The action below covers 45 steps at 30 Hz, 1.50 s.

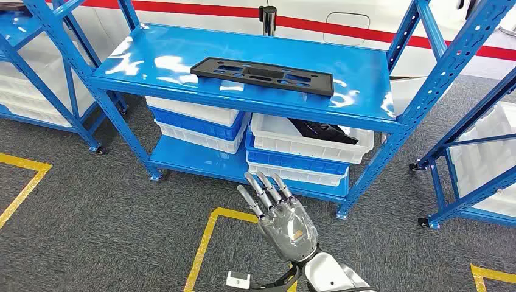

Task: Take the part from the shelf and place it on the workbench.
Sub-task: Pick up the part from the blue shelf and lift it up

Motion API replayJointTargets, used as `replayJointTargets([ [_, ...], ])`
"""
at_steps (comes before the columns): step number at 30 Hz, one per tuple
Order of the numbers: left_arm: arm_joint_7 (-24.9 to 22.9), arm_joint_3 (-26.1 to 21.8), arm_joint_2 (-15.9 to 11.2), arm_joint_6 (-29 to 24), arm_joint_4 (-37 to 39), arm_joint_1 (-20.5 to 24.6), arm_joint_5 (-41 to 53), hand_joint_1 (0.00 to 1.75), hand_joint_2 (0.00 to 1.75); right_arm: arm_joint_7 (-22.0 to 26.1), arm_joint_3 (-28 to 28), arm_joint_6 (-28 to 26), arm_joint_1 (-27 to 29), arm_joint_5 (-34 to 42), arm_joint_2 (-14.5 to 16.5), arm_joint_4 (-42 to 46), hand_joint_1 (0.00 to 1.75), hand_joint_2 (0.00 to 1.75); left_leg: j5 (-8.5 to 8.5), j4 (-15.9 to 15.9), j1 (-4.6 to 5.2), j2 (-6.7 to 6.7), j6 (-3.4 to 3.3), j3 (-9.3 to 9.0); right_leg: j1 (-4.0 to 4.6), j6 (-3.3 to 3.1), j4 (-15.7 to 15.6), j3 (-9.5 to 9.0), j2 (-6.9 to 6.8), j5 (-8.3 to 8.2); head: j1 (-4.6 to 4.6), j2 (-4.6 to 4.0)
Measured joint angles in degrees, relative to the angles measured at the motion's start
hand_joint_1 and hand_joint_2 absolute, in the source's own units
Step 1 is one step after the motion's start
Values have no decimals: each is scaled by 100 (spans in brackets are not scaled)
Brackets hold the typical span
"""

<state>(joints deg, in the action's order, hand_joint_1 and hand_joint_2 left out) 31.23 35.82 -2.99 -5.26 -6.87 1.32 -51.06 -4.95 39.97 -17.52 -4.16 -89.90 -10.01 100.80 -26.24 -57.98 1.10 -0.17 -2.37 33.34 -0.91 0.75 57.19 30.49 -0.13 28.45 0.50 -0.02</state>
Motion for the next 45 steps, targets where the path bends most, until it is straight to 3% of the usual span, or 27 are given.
replayJointTargets([
  [2,5,3,0,-15,1,3,-14,0,0,60,-47,-8,35,0,46,-4,0,175,-13,5,6,0,-22,5,-6,7,-12,-8,0,-4,0,0],
  [4,17,11,0,-54,13,9,-46,0,0,175,-129,-30,100,3,129,-10,0,175,-22,51,8,-2,-98,-5,4,70,41,-26,1,-71,2,0],
  [6,36,38,1,-111,28,18,-86,0,0,290,-194,-82,145,17,180,-10,0,175,0,120,-23,6,-174,-64,22,111,197,10,3,-36,1,0],
  [7,45,57,2,-138,33,23,-103,0,0,342,-219,-116,159,27,195,-9,0,175,10,140,-41,10,-194,-90,21,106,359,86,4,80,-8,0],
  [9,61,85,2,-172,37,31,-136,0,0,406,-266,-175,197,48,206,-14,0,175,22,145,-54,14,-205,-92,17,74,969,394,8,423,-22,0],
  [11,81,92,3,-203,44,32,-197,0,0,460,-299,-218,259,57,209,-30,0,175,26,141,-57,18,-196,-74,5,98,1537,688,8,656,-26,0],
  [12,92,93,4,-218,46,32,-233,0,0,489,-308,-242,288,58,211,-40,0,175,27,139,-61,19,-185,-73,-5,138,1564,708,8,649,-29,0],
  [13,104,95,8,-228,49,32,-259,0,0,510,-313,-265,310,58,217,-49,0,175,24,135,-67,19,-167,-80,-20,185,1370,618,7,552,-28,0],
  [15,124,99,14,-242,52,32,-291,0,0,527,-320,-312,332,52,241,-57,0,175,6,119,-78,15,-105,-110,-61,277,602,265,5,238,-32,0],
  [17,138,101,16,-247,64,35,-301,0,0,529,-325,-333,349,37,277,-58,0,175,-23,94,-75,14,-21,-128,-60,196,100,56,-2,125,-31,0],
  [19,148,102,17,-251,78,37,-303,0,0,530,-330,-336,380,21,309,-60,0,175,-38,47,-79,15,60,-137,-38,15,35,35,0,119,-25,0],
  [21,154,103,18,-252,83,41,-304,0,0,532,-334,-345,397,13,343,-59,0,175,-95,-68,-112,14,126,-115,-53,-65,26,-37,10,59,-19,0],
  [23,161,110,19,-252,84,51,-310,0,0,540,-339,-380,394,11,380,-57,0,175,-315,-492,-145,14,179,98,-54,-111,19,-117,11,69,-3,0],
  [25,167,129,20,-252,87,51,-327,0,0,558,-347,-425,398,11,403,-57,0,175,-594,-1203,-163,13,222,512,-25,-158,20,-143,13,102,9,0],
  [26,169,138,20,-250,90,47,-336,0,0,566,-351,-442,402,11,410,-57,0,175,-654,-1470,-170,13,234,705,-10,-178,21,-161,18,123,9,0],
  [27,169,146,20,-248,92,43,-343,0,0,574,-356,-455,407,11,416,-57,0,175,-607,-1553,-174,13,236,817,3,-193,21,-187,28,149,10,0],
  [28,170,153,20,-245,93,42,-347,0,0,579,-361,-466,413,11,423,-57,0,175,-448,-1424,-174,13,224,825,13,-198,20,-225,38,179,10,0],
  [30,172,174,19,-241,99,42,-354,0,0,584,-374,-490,420,11,438,-57,0,175,41,-723,-162,7,160,590,20,-189,13,-309,54,253,7,0],
  [31,173,188,17,-239,108,45,-356,0,0,584,-381,-500,421,13,447,-57,0,175,127,-430,-137,5,124,474,26,-173,7,-350,63,288,1,0],
  [32,175,205,15,-236,117,49,-357,0,0,584,-389,-508,420,15,455,-57,0,175,137,-231,-106,-5,82,390,29,-149,-3,-358,69,320,2,0],
  [34,182,234,10,-227,132,48,-363,0,0,584,-404,-525,425,25,469,-57,0,175,37,-124,-48,-23,-6,345,57,-78,12,-422,81,331,7,0],
  [36,190,252,7,-215,137,36,-384,0,0,589,-420,-550,432,39,476,-58,0,175,116,-29,-57,-31,-86,220,82,-23,111,-460,77,357,10,0],
  [38,198,267,8,-204,139,44,-402,0,0,599,-437,-586,425,54,475,-59,0,175,106,11,-74,-25,-137,91,85,-19,494,-273,71,521,4,1],
  [41,207,284,9,-196,139,65,-409,0,0,608,-453,-615,441,69,470,-78,0,175,29,12,-56,-25,-168,32,72,-67,1463,412,69,884,-8,0],
  [42,208,285,9,-195,139,64,-412,0,0,608,-454,-616,451,70,468,-91,0,175,-2,10,-53,-27,-162,8,67,-44,1588,569,69,890,-7,0],
  [43,208,287,9,-193,139,63,-418,0,0,609,-454,-616,457,70,468,-104,0,175,-36,8,-51,-31,-150,-29,59,17,1505,621,68,782,-9,0],
  [45,208,300,13,-193,139,60,-442,0,0,609,-461,-617,458,72,468,-130,0,175,-118,8,-51,-39,-118,-136,41,164,826,457,63,304,-14,0],
])
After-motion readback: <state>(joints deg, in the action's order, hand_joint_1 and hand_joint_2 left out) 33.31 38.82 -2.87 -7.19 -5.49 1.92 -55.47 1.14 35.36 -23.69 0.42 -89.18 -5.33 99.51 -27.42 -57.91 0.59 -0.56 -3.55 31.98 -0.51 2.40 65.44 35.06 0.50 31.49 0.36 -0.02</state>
